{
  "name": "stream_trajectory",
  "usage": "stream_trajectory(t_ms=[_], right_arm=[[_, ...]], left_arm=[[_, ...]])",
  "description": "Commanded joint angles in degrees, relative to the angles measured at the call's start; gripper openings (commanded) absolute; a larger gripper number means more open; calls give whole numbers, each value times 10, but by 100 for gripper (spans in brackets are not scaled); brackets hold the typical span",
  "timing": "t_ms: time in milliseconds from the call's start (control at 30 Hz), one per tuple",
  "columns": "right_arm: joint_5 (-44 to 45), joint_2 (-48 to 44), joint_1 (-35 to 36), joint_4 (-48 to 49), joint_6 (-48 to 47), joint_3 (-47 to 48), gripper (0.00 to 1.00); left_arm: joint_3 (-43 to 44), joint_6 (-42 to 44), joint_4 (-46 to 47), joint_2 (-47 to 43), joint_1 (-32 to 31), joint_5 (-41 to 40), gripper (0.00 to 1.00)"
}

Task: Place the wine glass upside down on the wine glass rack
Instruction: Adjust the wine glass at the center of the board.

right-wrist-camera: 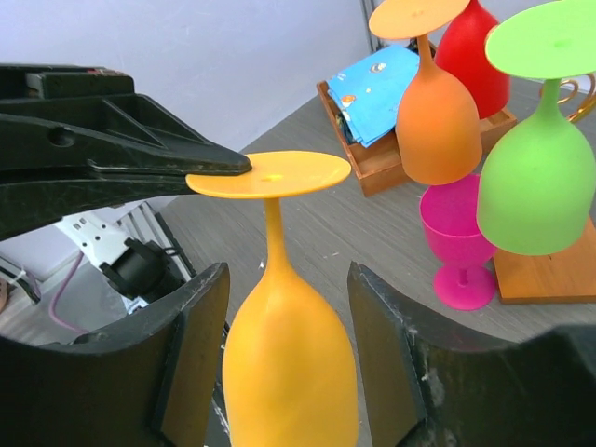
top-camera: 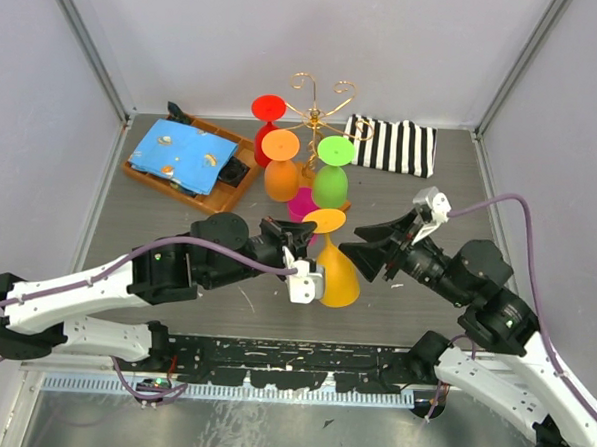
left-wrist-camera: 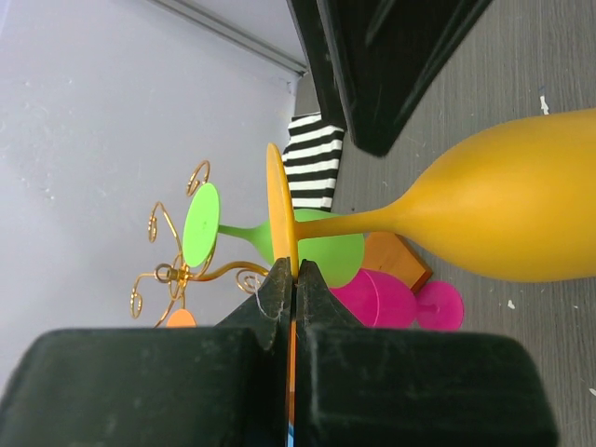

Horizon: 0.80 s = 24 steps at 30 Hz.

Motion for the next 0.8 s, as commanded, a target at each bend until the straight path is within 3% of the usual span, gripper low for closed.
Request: stream_trajectory(t_ms=[0, 233, 767], right_arm=[[-36, 19, 1, 66, -25, -8, 59], [-67, 41, 1, 88, -36, -18, 48], [-79, 62, 1, 121, -36, -38, 41]], left_arm=[[11, -5, 32, 4, -3, -3, 0], [8, -1, 40, 7, -2, -6, 0], [8, 6, 50, 14, -2, -11, 0]])
